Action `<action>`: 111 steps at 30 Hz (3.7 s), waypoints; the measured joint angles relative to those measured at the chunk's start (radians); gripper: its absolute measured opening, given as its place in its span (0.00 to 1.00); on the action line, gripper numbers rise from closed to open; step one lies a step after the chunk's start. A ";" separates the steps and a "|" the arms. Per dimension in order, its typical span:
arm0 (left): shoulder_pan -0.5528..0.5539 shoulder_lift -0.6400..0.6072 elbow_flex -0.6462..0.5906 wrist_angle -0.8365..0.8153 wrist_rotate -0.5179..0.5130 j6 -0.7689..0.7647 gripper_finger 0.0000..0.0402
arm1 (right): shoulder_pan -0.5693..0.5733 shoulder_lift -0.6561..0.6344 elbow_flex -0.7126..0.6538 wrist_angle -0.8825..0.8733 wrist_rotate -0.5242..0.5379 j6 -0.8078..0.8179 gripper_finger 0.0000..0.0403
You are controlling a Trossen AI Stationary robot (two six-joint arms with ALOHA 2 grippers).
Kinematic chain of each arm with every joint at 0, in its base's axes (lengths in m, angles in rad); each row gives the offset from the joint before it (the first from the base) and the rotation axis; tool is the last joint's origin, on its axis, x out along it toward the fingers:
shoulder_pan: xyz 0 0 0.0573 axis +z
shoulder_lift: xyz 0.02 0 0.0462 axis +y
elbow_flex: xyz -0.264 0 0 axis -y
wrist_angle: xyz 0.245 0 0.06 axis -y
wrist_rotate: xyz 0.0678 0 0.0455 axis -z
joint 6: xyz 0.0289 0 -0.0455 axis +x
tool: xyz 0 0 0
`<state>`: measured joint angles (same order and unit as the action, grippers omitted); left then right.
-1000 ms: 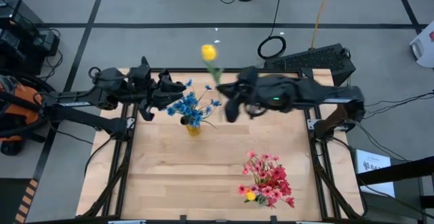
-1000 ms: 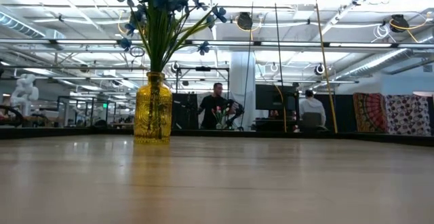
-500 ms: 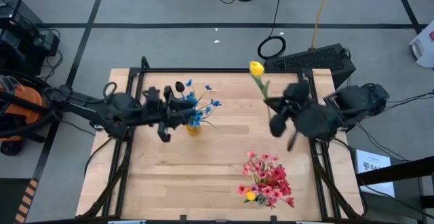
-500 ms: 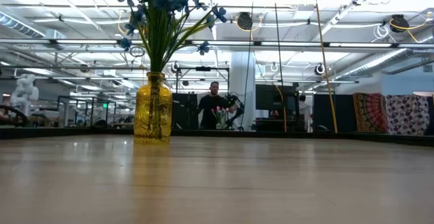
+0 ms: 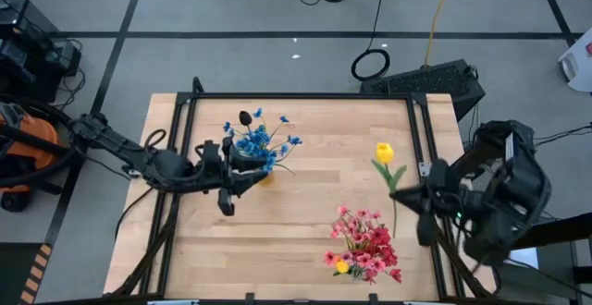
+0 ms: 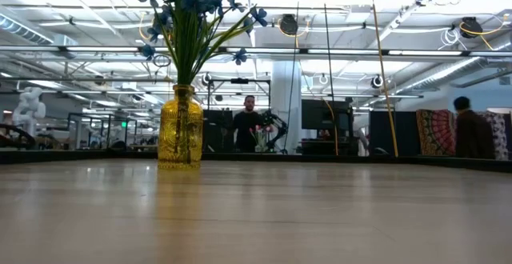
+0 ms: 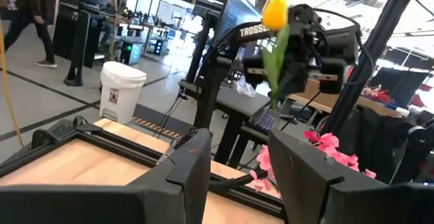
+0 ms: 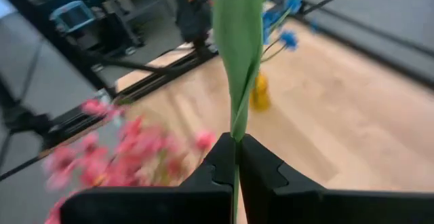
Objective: Sort flowers into vase by color
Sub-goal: Put the yellow flower into the transparent vase
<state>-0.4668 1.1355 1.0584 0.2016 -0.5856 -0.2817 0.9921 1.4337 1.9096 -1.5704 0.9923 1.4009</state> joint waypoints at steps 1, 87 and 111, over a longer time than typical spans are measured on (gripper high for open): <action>-0.006 0.000 0.000 -0.001 -0.009 0.000 0.38 | 0.026 0.000 -0.006 0.001 -0.003 0.025 0.00; -0.057 0.001 -0.001 -0.167 0.070 -0.078 0.38 | 0.138 0.442 -0.243 0.464 0.223 0.058 0.00; -0.057 0.002 -0.001 -0.167 0.069 -0.078 0.38 | 0.120 0.429 -0.281 0.505 -0.005 0.080 0.21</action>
<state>-0.5240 1.1370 1.0576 0.0351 -0.5163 -0.3599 1.1120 1.8626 1.6283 -1.0657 0.9874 1.4807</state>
